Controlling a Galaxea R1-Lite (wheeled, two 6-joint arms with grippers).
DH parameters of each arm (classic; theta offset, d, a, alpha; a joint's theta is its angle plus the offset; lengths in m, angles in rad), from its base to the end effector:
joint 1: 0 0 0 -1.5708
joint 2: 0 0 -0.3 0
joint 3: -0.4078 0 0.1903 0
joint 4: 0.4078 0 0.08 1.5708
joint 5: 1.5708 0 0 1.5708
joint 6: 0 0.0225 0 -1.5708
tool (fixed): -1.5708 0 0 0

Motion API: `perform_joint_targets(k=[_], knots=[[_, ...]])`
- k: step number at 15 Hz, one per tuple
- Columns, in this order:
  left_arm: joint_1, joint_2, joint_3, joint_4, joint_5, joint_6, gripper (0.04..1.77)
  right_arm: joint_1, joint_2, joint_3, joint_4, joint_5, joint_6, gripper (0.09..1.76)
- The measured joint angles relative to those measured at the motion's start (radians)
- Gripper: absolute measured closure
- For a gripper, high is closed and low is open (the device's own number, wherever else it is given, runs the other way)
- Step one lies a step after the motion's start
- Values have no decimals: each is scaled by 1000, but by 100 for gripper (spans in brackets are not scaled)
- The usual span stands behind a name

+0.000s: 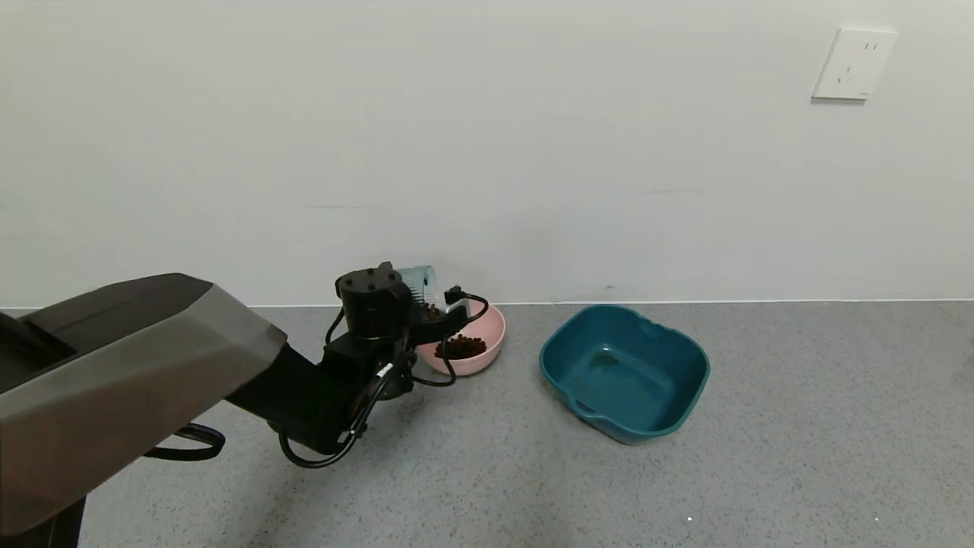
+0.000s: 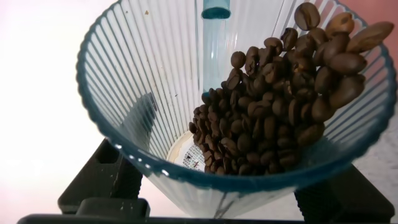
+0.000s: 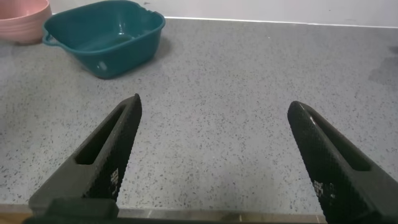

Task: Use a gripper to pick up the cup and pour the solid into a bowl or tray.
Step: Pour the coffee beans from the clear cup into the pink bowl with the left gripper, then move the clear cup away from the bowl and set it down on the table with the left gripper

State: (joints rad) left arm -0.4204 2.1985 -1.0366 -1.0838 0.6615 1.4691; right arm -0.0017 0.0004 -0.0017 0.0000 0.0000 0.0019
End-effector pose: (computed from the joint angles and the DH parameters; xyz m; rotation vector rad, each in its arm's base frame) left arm 0.3821 -0.1557 0.1049 1.5011 0.2327 0.1474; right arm -0.0229 0.0000 0.0760 0.0019 -0.0013 -0.0017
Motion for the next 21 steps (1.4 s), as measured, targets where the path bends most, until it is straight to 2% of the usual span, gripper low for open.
perform_joint_targets(k=[4, 6, 10, 13, 15, 17, 21], knots=[[1, -40, 48, 9, -12, -230, 48, 0, 0, 0, 0, 0, 0, 14], [1, -58, 76, 10, -47, -348, 48, 0, 0, 0, 0, 0, 0, 14], [27, -103, 121, 14, -101, -467, 48, 0, 0, 0, 0, 0, 0, 14], [65, -172, 148, 116, -141, -535, 48, 0, 0, 0, 0, 0, 0, 14], [77, -241, 157, 258, -187, -664, 48, 0, 0, 0, 0, 0, 0, 14], [90, -305, 154, 355, -259, -821, 48, 0, 0, 0, 0, 0, 0, 14], [159, -400, 166, 377, -441, -1073, 48, 0, 0, 0, 0, 0, 0, 14]])
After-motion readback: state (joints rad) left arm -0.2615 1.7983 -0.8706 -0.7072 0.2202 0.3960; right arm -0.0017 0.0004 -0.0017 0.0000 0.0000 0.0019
